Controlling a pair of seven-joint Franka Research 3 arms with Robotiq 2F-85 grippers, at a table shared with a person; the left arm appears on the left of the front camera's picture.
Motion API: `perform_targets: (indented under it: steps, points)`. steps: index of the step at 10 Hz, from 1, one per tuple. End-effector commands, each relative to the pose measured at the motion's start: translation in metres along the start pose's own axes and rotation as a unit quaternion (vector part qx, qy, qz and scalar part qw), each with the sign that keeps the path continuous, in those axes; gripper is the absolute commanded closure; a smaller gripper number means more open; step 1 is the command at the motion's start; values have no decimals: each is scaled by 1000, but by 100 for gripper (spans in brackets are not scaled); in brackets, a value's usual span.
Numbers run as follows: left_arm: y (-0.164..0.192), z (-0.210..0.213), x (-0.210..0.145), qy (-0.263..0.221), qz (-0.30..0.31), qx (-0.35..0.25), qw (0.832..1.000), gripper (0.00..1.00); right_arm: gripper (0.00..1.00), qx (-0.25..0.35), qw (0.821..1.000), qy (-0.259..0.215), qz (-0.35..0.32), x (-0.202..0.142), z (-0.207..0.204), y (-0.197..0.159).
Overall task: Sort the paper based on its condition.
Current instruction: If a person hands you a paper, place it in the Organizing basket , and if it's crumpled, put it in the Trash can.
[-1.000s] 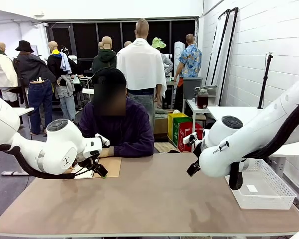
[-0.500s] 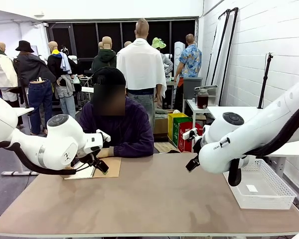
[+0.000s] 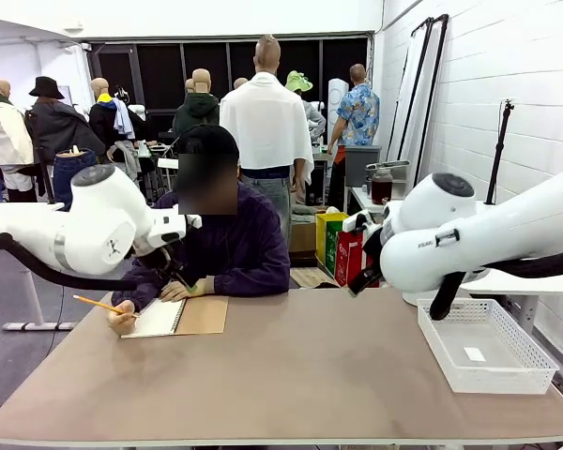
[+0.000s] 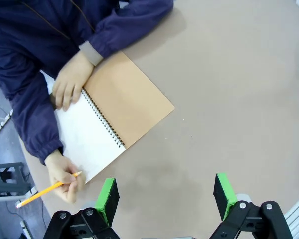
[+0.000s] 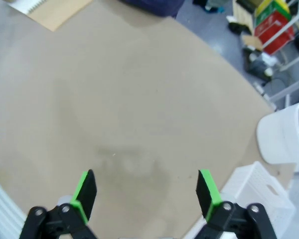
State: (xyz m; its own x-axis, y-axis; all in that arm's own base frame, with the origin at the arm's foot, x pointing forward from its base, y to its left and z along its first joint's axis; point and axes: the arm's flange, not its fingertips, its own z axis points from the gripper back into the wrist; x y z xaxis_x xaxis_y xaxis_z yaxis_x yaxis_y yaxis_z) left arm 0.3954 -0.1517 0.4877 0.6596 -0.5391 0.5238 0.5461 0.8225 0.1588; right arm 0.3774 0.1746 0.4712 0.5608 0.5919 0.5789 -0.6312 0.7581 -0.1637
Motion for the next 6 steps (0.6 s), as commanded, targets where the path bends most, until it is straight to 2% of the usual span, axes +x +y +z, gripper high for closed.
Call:
perform_targets:
  steps: [1,6]
  points:
    - [12,26,-4,-9,-5,-13,1000,0,0,20,999,-12,23,2,24,-7]
    - [21,75,-16,-41,7,-13,999,0,0,33,997,-67,30,11,71,-3]
